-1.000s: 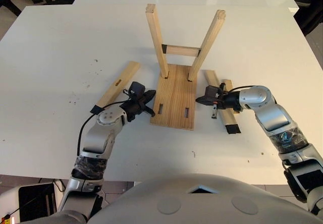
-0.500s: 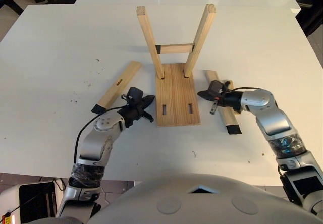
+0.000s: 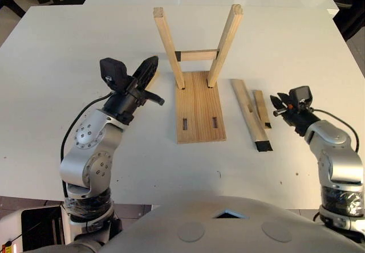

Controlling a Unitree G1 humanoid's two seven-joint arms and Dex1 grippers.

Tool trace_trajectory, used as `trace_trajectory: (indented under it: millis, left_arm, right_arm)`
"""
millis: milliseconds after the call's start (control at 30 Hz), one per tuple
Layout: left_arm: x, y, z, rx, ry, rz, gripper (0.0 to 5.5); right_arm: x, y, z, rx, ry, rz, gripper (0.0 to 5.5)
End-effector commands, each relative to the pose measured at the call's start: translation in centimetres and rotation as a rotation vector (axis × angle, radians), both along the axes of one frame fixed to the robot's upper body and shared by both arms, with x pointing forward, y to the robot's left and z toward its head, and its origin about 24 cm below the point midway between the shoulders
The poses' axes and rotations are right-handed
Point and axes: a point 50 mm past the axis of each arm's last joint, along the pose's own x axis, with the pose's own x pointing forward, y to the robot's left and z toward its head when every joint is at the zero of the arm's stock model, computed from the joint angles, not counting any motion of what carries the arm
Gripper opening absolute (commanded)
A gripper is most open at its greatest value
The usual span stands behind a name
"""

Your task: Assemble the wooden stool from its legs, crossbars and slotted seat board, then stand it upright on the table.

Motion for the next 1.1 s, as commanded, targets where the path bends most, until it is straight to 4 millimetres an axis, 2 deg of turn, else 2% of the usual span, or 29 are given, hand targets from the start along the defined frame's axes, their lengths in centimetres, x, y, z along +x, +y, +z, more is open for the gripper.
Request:
trace_trajectory:
  millis: [33, 167, 400, 533, 733, 833, 1100]
  left_arm:
    - [-0.5, 0.3, -0.3, -0.025, 0.031, 0.064, 0.0]
    - [-0.8, 0.4, -0.8, -0.039, 0.051, 0.108, 0.0]
    - [-0.5, -0.1, -1.2, -0.059, 0.051, 0.116, 0.0]
    - [-0.4, -0.3, -1.5, -0.049, 0.056, 0.117, 0.0]
    - [-0.8, -0.5, -1.8, -0.054, 0.063, 0.131, 0.0]
    - [-0.8, -0.6, -1.9, -0.056, 0.063, 0.133, 0.0]
    - [-0.5, -0.9, -1.9, -0.055, 0.058, 0.115, 0.0]
  right_arm:
    - [-0.8, 0.7, 0.0, 0.059, 0.071, -0.017, 1.84]
    - [0.3, 0.5, 0.5, 0.103, 0.114, -0.008, 2.46]
    - [2.1, 1.7, 0.5, 0.125, 0.177, 0.045, 2.48]
    - [2.6, 1.6, -0.2, 0.062, 0.196, 0.046, 2.48]
    - [3.7, 1.1, 0.4, 0.039, 0.17, 0.032, 2.48]
    - [3.7, 1.1, 0.2, 0.026, 0.18, 0.043, 2.48]
    - [1.8, 1.1, -0.6, -0.018, 0.293, 0.1, 2.48]
